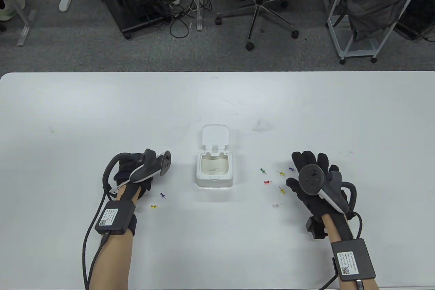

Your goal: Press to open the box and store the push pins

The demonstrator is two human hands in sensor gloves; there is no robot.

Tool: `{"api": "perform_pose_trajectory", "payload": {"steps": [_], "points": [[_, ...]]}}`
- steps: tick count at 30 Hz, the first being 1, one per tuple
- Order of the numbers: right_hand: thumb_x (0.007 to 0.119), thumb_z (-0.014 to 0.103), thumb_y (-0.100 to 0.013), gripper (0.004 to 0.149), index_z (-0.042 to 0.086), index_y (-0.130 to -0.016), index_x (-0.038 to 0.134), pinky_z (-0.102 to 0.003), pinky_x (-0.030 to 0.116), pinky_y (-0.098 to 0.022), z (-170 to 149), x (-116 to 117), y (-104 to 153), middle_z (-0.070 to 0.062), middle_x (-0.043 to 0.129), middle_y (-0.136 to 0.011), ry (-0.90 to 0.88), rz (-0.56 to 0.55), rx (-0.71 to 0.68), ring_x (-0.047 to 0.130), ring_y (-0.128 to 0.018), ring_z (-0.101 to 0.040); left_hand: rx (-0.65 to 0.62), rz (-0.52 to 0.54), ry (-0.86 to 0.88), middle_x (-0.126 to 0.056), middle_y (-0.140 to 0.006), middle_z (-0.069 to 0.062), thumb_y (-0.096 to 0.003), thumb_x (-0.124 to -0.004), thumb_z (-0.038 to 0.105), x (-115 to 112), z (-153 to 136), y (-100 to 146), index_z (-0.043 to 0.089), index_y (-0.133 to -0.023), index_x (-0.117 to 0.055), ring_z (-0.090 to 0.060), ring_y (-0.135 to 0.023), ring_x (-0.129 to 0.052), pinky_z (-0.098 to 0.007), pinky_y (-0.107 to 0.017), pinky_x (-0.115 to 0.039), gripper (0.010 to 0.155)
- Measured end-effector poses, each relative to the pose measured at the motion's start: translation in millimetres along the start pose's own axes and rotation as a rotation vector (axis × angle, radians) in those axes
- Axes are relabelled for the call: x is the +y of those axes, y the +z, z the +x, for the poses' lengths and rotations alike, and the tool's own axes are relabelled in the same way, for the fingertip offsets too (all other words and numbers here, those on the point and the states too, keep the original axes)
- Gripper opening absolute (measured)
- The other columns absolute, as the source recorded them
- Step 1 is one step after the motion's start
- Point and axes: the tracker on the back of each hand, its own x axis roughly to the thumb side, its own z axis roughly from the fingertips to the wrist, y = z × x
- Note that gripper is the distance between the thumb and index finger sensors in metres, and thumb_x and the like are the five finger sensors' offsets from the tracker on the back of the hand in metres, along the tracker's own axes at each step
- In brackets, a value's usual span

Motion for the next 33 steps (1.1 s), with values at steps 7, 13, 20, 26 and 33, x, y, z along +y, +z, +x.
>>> {"api": "perform_pose_trajectory", "payload": {"steps": [7, 13, 20, 26, 33], "points": [[0.063, 0.055, -0.043, 0.072, 0.036, -0.105, 0.031, -0.070, 0.034, -0.075, 0, 0, 0, -0.005, 0.037, -0.123, -0.002, -0.001, 0.000, 0.033, -0.111, -0.045, -0.004, -0.011, 0.015, -0.099, -0.079, 0.010, -0.0470, -0.078, 0.046, -7, 1, -6, 0.032, -0.082, -0.086, -0.013, -0.057, -0.103, -0.045, -0.065, -0.087, 0.038], [0.063, 0.055, -0.043, 0.072, 0.036, -0.105, 0.031, -0.070, 0.034, -0.075, -1, 0, 0, -0.005, 0.037, -0.123, -0.006, -0.004, 0.000, 0.033, -0.111, -0.045, -0.014, 0.007, 0.044, -0.097, -0.081, 0.010, -0.0474, -0.077, 0.045, 0, 1, 0, 0.033, -0.084, -0.084, -0.013, -0.059, -0.102, -0.046, -0.066, -0.086, 0.039], [0.063, 0.055, -0.043, 0.072, 0.036, -0.105, 0.031, -0.070, 0.034, -0.075, -1, 0, -1, -0.005, 0.038, -0.123, -0.005, 0.001, 0.001, 0.033, -0.111, -0.046, -0.041, 0.082, 0.102, -0.094, -0.083, 0.009, -0.0472, -0.077, 0.045, 27, 1, 8, 0.032, -0.085, -0.082, -0.014, -0.061, -0.101, -0.047, -0.067, -0.085, 0.041], [0.063, 0.055, -0.043, 0.072, 0.036, -0.105, 0.032, -0.070, 0.034, -0.075, -1, 0, -1, -0.005, 0.038, -0.123, -0.005, -0.003, 0.000, 0.033, -0.111, -0.045, -0.097, 0.157, 0.125, -0.094, -0.084, 0.009, -0.0479, -0.077, 0.046, 57, 16, 14, 0.032, -0.086, -0.081, -0.014, -0.062, -0.101, -0.047, -0.067, -0.085, 0.041], [0.063, 0.055, -0.043, 0.072, 0.035, -0.105, 0.032, -0.070, 0.034, -0.075, -1, -1, -1, -0.005, 0.038, -0.123, -0.006, -0.004, 0.001, 0.033, -0.111, -0.045, -0.185, 0.216, 0.141, -0.092, -0.085, 0.009, -0.0483, -0.076, 0.045, 90, 49, 19, 0.032, -0.087, -0.080, -0.015, -0.064, -0.100, -0.047, -0.068, -0.084, 0.041]]}}
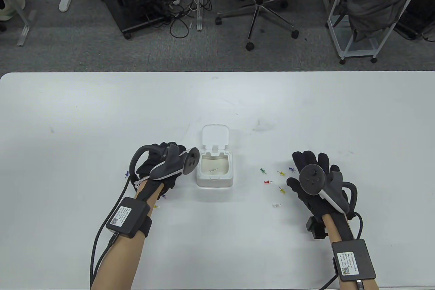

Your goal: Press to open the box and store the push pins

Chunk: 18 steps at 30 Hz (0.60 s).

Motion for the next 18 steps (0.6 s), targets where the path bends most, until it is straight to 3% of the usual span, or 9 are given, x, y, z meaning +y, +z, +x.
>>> {"api": "perform_pose_trajectory", "payload": {"steps": [9, 18], "points": [[0.063, 0.055, -0.043, 0.072, 0.035, -0.105, 0.032, -0.070, 0.034, -0.075, 0, 0, 0, -0.005, 0.038, -0.123, -0.001, -0.004, -0.003, 0.033, -0.111, -0.045, -0.071, 0.030, 0.010, -0.092, -0.086, 0.009, -0.0487, -0.076, 0.045, 19, 38, -12, 0.033, -0.088, -0.080, -0.015, -0.065, -0.100, -0.047, -0.069, -0.083, 0.041], [0.063, 0.055, -0.043, 0.072, 0.036, -0.105, 0.032, -0.070, 0.034, -0.075, 0, 0, 0, -0.005, 0.038, -0.123, 0.003, -0.004, -0.003, 0.033, -0.111, -0.046, -0.101, 0.023, 0.003, -0.092, -0.087, 0.010, -0.0488, -0.077, 0.045, 20, 58, -18, 0.034, -0.088, -0.080, -0.014, -0.066, -0.100, -0.046, -0.070, -0.083, 0.041]]}}
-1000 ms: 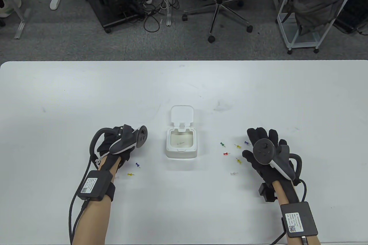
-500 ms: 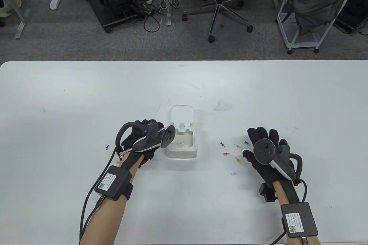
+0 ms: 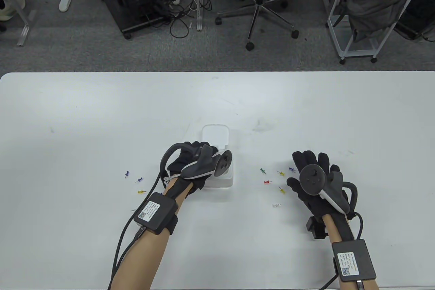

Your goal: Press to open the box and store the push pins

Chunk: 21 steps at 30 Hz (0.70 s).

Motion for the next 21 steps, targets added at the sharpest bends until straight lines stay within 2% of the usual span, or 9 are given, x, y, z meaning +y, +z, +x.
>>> {"api": "perform_pose_trajectory", "payload": {"steps": [3, 5, 12, 21], "points": [[0.063, 0.055, -0.043, 0.072, 0.035, -0.105, 0.032, -0.070, 0.034, -0.075, -1, 0, 0, -0.005, 0.038, -0.123, -0.004, -0.004, 0.001, 0.033, -0.111, -0.046, 0.005, 0.002, 0.005, -0.092, -0.088, 0.010, -0.0488, -0.077, 0.046, -3, 1, -1, 0.034, -0.088, -0.080, -0.014, -0.067, -0.100, -0.046, -0.070, -0.083, 0.041], [0.063, 0.055, -0.043, 0.072, 0.036, -0.105, 0.031, -0.070, 0.034, -0.075, 0, 0, 0, -0.005, 0.038, -0.123, -0.003, -0.003, 0.001, 0.033, -0.111, -0.046, 0.015, 0.008, 0.013, -0.089, -0.094, 0.008, -0.0483, -0.078, 0.048, -2, 1, -1, 0.032, -0.093, -0.079, -0.016, -0.072, -0.099, -0.047, -0.071, -0.082, 0.048], [0.063, 0.055, -0.043, 0.072, 0.036, -0.105, 0.031, -0.070, 0.034, -0.075, 0, 0, 0, -0.005, 0.038, -0.123, -0.002, -0.004, 0.000, 0.033, -0.111, -0.045, 0.028, 0.019, 0.009, -0.089, -0.094, 0.007, -0.0480, -0.078, 0.049, 0, -7, 3, 0.032, -0.094, -0.078, -0.016, -0.073, -0.099, -0.047, -0.071, -0.082, 0.049], [0.063, 0.055, -0.043, 0.072, 0.036, -0.105, 0.031, -0.070, 0.034, -0.075, 0, -1, 0, -0.005, 0.038, -0.123, -0.003, -0.008, -0.001, 0.033, -0.111, -0.045, 0.105, -0.005, -0.011, -0.088, -0.096, 0.006, -0.0484, -0.076, 0.050, -12, -48, 19, 0.031, -0.096, -0.077, -0.017, -0.074, -0.099, -0.047, -0.070, -0.082, 0.051]]}}
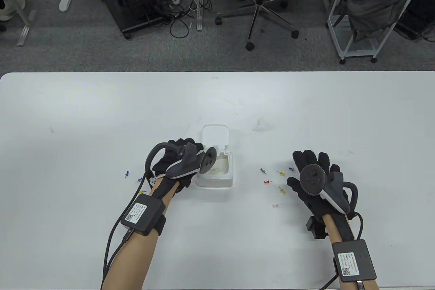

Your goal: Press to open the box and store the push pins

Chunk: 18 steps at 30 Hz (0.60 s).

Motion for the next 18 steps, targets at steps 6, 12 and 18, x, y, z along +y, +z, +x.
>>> {"api": "perform_pose_trajectory", "payload": {"steps": [6, 12, 18], "points": [[0.063, 0.055, -0.043, 0.072, 0.036, -0.105, 0.031, -0.070, 0.034, -0.075, 0, 0, 0, -0.005, 0.038, -0.123, 0.002, 0.000, -0.001, 0.033, -0.111, -0.045, 0.094, -0.033, 0.008, -0.088, -0.097, 0.006, -0.0486, -0.076, 0.050, -18, -43, 12, 0.031, -0.096, -0.077, -0.017, -0.075, -0.099, -0.047, -0.071, -0.081, 0.052], [0.063, 0.055, -0.043, 0.072, 0.036, -0.105, 0.031, -0.070, 0.034, -0.075, 1, 1, 0, -0.005, 0.038, -0.123, 0.005, 0.005, 0.002, 0.033, -0.111, -0.045, 0.208, -0.110, 0.006, -0.088, -0.096, 0.005, -0.0488, -0.076, 0.050, -47, -83, 21, 0.030, -0.096, -0.077, -0.017, -0.074, -0.099, -0.047, -0.070, -0.082, 0.051], [0.063, 0.055, -0.043, 0.072, 0.036, -0.105, 0.032, -0.070, 0.034, -0.075, 0, 0, 0, -0.005, 0.038, -0.123, 0.004, 0.006, 0.002, 0.033, -0.111, -0.046, 0.294, -0.171, 0.044, -0.089, -0.096, 0.004, -0.0489, -0.075, 0.050, -75, -111, 33, 0.030, -0.096, -0.078, -0.017, -0.073, -0.100, -0.048, -0.070, -0.082, 0.051]]}}
